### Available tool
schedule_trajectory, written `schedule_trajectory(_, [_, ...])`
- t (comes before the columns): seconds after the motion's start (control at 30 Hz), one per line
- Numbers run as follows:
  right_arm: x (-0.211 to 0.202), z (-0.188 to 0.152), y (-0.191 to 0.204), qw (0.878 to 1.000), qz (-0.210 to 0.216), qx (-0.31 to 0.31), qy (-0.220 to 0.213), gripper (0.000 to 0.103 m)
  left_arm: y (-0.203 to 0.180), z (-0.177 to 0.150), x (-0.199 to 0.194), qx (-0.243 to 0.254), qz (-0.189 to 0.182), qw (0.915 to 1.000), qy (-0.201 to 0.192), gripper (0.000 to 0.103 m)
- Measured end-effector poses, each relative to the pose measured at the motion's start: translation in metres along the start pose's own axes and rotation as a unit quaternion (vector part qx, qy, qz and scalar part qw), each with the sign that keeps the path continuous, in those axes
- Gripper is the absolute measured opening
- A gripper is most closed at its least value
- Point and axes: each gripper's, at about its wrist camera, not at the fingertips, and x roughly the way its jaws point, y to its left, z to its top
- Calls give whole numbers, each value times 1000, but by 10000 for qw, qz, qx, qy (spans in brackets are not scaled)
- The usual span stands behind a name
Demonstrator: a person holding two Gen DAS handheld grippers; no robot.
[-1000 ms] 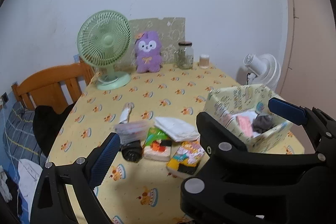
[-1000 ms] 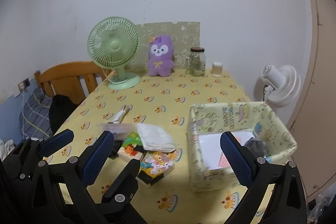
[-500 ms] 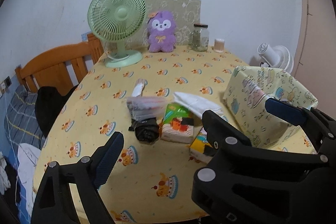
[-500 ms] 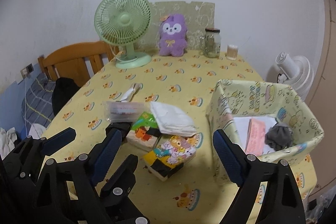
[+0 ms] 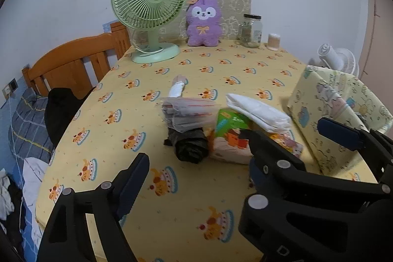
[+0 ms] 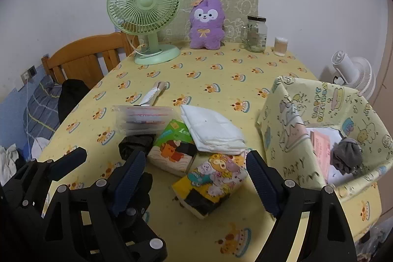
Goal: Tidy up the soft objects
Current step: 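Grasp the white folded towel with the right tool while the left tool approaches the clear bag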
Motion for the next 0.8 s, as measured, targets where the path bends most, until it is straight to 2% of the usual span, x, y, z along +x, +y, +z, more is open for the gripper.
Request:
schedule_trajectory(0.17, [11,7,5,10000,-4,-71,8,82,6,6,10,-32,66,10000,32,84])
schedule_trajectory(0.43, [29,20,5,9999,-58,-106,0,81,12,19,25,-8,189,9998,37,84])
schedule_trajectory(0.6, [45,26,2,9996,-176,-183,106,73,11,22,37,79,168,9997,137,84])
schedule_trajectory(0.73, [58,27,-3,9994,-211,-120,246,71,9,23,45,103,190,9995,212,84])
schedule_trajectory(0.8, [64,26,-5,9991,-224,-118,329,58,9,23,49,124,222,9993,272,83])
